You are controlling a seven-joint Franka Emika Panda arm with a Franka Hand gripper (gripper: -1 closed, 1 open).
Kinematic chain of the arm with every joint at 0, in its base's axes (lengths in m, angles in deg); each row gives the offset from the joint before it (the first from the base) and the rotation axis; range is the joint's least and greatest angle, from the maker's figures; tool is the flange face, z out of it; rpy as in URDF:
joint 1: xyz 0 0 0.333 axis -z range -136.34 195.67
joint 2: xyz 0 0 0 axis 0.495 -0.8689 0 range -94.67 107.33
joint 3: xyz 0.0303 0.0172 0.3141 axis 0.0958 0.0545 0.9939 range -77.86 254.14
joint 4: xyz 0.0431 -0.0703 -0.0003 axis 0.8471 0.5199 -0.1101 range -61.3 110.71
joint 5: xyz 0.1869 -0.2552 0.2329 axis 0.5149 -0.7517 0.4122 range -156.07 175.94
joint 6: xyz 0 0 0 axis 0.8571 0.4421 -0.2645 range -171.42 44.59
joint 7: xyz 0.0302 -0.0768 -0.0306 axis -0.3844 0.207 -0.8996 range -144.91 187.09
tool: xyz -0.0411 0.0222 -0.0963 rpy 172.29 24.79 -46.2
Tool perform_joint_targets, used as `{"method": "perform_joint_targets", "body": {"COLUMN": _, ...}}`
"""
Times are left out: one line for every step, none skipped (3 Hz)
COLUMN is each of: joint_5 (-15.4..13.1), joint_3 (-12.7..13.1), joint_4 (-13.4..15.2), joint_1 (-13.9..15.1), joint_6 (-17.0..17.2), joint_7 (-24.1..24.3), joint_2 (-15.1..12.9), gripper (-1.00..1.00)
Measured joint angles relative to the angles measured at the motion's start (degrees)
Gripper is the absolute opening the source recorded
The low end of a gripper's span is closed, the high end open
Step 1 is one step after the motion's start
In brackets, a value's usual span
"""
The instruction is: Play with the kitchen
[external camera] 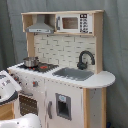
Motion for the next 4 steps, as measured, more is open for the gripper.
{"method": "perform_joint_targets", "body": {"joint_5": 0.0, "joint_3": 0.0, "joint_4": 0.0, "joint_1": 0.0, "joint_6": 0.0, "joint_7": 0.0, "joint_2": 0.0, "gripper": -1.0}}
{"method": "perform_joint_targets", "body": {"joint_5": -0.3, "joint_3": -0.2, "joint_4": 0.1, "joint_1": 0.2, "joint_6": -0.5, "joint_7": -7.7, "joint_2": 0.0, "gripper": -1.0}}
{"method": "perform_joint_targets", "body": {"joint_5": -0.3, "joint_3": -0.2, "joint_4": 0.1, "joint_1": 0.2, "joint_6": -0.4, "joint_7": -13.8, "joint_2": 0.2, "gripper": -1.0}}
{"method": "perform_joint_targets", "body": {"joint_5": -0.4, "joint_3": -0.3, "joint_4": 0.0, "joint_1": 0.1, "joint_6": -0.1, "joint_7": -19.5, "joint_2": 0.8, "gripper": -1.0}}
